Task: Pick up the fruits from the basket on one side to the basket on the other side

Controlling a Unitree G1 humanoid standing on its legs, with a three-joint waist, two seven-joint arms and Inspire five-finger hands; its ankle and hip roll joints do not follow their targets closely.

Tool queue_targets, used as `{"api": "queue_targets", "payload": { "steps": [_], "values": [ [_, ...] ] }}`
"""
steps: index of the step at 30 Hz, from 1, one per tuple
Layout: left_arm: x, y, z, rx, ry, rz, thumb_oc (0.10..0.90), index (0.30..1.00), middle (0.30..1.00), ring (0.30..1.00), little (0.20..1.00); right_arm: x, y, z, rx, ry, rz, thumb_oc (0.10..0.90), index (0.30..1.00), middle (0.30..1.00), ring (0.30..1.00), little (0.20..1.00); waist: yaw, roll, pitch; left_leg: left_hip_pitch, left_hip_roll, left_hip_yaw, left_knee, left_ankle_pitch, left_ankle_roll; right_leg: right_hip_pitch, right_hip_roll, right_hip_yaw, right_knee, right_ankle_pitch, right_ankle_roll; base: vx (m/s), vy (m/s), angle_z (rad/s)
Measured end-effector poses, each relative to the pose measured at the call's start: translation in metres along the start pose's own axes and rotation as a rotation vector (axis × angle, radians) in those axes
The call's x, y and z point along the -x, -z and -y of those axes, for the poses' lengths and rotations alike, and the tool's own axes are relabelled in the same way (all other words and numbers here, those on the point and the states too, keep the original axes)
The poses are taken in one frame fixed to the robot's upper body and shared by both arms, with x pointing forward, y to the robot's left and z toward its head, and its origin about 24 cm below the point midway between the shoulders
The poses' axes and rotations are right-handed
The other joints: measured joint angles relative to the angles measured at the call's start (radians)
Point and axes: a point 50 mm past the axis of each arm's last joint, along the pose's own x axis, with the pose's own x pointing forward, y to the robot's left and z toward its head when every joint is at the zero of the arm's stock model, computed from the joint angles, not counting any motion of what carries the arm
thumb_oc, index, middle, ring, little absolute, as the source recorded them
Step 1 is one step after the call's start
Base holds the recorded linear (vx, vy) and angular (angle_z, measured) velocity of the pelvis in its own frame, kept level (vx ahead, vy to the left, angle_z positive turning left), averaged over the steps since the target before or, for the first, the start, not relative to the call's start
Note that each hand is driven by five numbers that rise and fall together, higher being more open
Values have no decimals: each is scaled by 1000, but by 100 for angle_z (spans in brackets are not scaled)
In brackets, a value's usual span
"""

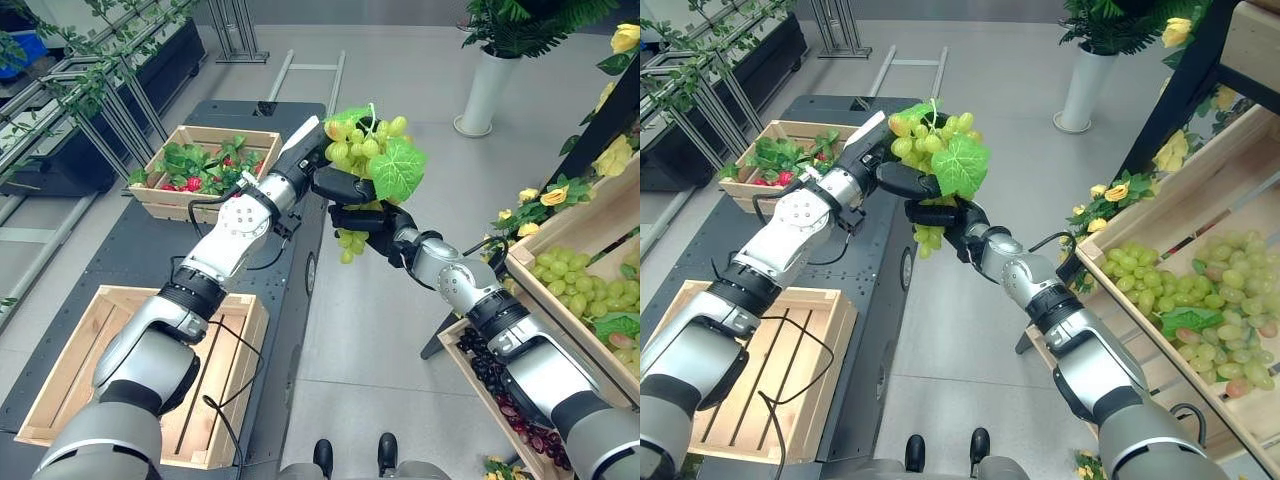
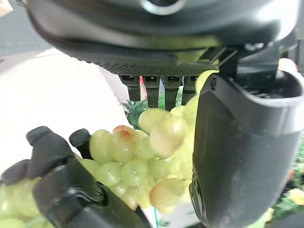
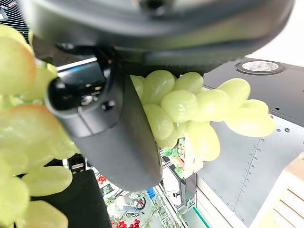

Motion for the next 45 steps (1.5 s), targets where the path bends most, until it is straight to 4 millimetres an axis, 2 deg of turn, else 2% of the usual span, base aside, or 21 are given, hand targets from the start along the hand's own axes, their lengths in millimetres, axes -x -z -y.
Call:
{"api": "queue_targets", "payload": {
  "steps": [6, 13, 15, 20, 25, 33, 36, 38, 41, 44, 45],
  "values": [
    [0, -24, 4, 129, 60, 148, 800, 900, 900, 900, 900, 1, -1, 3, 2, 8, 3, 400, 300, 300, 300, 300, 4, 0, 0, 0, 0, -2, 0, 0, 0, 1, 0, 0, 0, 0, 0, 0, 0, 0],
    [5, -78, 19, 260, 182, 422, 800, 900, 900, 900, 900, 1, -1, 2, 1, 6, 2, 400, 300, 300, 300, 300, 6, 0, 0, 2, 0, -4, 0, 0, 0, 3, 0, -1, 0, 0, 0, 0, 0, 0],
    [6, -88, 23, 288, 202, 476, 800, 900, 900, 900, 900, 1, -1, 3, 2, 8, 2, 400, 300, 300, 300, 300, 6, 0, 0, 4, 0, -4, 0, 0, 0, 5, 0, -1, 0, 0, 0, 0, 0, 0],
    [9, -100, 28, 400, 247, 549, 800, 900, 900, 900, 900, 1, -1, 3, 2, 8, 2, 400, 300, 300, 300, 300, 6, 1, -1, 6, 0, -6, 0, 0, 0, 8, 1, 0, 0, 0, 0, 0, 0, 0],
    [14, -100, 26, 494, 228, 594, 800, 900, 900, 900, 900, 1, -1, 3, 5, 9, 3, 400, 300, 300, 300, 300, 7, 3, -2, 6, 0, -6, 0, 0, 0, 8, 1, 0, 0, 0, 0, 0, 0, 0],
    [20, -95, 14, 518, 128, 598, 800, 900, 900, 900, 900, 3, -2, 9, 41, 34, 9, 400, 300, 300, 300, 300, 13, 3, -2, 6, 0, -9, 0, 0, 0, 8, 1, -1, 0, 0, 0, 0, 0, 0],
    [30, -84, 4, 491, 2, 604, 800, 900, 900, 900, 900, 7, 1, 17, 53, 57, 17, 400, 300, 300, 300, 300, 12, 7, -4, 6, -1, -11, 0, 0, 0, 8, 1, 0, 0, 0, 0, 0, 0, 0],
    [41, -70, -5, 457, -103, 580, 800, 900, 900, 900, 900, 15, 7, 24, 48, 72, 24, 400, 300, 300, 300, 300, 12, 8, -5, 6, 0, -12, 0, 0, 0, 8, 1, 0, 0, -1, -1, 0, 0, 0],
    [64, -33, -18, 453, -291, 484, 800, 900, 900, 900, 900, 30, 25, 40, 9, 110, 14, 400, 300, 300, 300, 300, 11, 9, -5, 5, 0, -12, 0, 0, 0, 8, 2, 0, 0, -1, -1, 0, 0, 0],
    [86, 0, -19, 432, -401, 365, 800, 900, 900, 900, 900, 45, 43, 52, 10, 137, -4, 400, 300, 300, 300, 300, 12, 9, -5, 6, 0, -12, 0, -1, 2, 7, 2, 2, 0, -1, -1, 0, 0, 0],
    [93, 17, -17, 407, -444, 292, 800, 900, 900, 900, 900, 51, 52, 58, 24, 148, -27, 400, 300, 300, 300, 300, 12, 8, -6, 6, -1, -11, 0, -2, 2, 7, 2, 2, 0, -1, -1, 0, 0, 0]
  ]
}}
